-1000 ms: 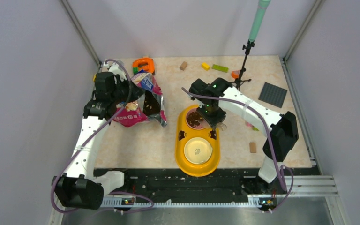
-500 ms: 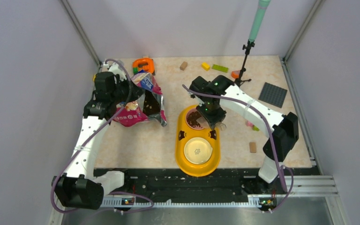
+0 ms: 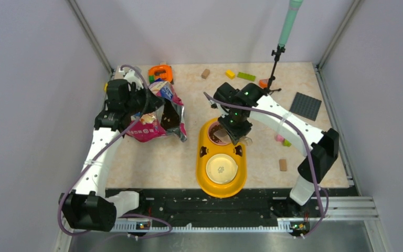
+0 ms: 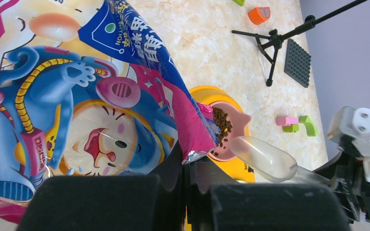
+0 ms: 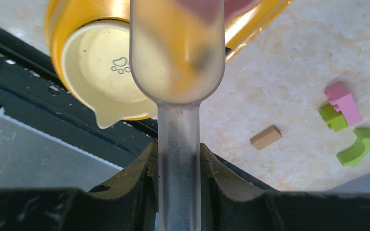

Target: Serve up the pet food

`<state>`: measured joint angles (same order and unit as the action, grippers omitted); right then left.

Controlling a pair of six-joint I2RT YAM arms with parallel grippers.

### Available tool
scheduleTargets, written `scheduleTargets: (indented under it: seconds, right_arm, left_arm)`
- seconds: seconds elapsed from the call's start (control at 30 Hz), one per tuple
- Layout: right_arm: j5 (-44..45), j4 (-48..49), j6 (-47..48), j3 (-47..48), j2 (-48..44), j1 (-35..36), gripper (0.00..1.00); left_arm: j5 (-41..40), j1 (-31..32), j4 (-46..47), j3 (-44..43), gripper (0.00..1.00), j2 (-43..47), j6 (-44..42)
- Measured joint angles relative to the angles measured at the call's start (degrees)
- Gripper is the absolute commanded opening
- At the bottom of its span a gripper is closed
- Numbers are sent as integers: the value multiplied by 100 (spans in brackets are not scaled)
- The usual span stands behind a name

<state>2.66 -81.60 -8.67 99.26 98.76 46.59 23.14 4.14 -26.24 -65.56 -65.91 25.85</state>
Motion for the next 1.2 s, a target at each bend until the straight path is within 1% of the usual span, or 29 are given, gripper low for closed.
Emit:
scheduleTargets:
  seconds: [0.23, 0.4, 0.53, 0.67, 0.8, 0.9, 1.0, 1.1, 1.2]
  right_arm:
    - [-682, 581, 424, 61, -422, 286, 0]
    - [-1255, 1338, 623, 96, -437, 457, 0]
    - [-1436, 1989, 588, 98, -389, 470, 0]
    - [-1480, 2618, 391, 107, -48, 476, 0]
    - [-1565, 3049, 83, 118, 621, 479, 0]
    - [-1580, 3377, -175, -286, 905, 481, 0]
    - [-1513, 3388, -319, -654, 955, 494, 0]
    - [-1456, 3403, -361, -625, 953, 505, 0]
    - [-1410, 3429, -358, -448, 953, 505, 0]
  left_arm:
    - [289, -24, 55, -2, 0, -66, -15]
    - [404, -37, 48, 0, 0, -76, -72]
    - [448, -37, 55, 26, 0, -74, -46]
    - [560, -35, 125, 155, 0, -68, 133]
    - [658, 87, 229, 505, 0, 24, 350]
    - [616, 321, 337, 1010, 0, 245, 520]
    - [546, 551, 382, 1397, 0, 378, 697]
    - [433, 632, 262, 1272, 0, 304, 675]
    - [214, 640, -138, 481, 0, -11, 466]
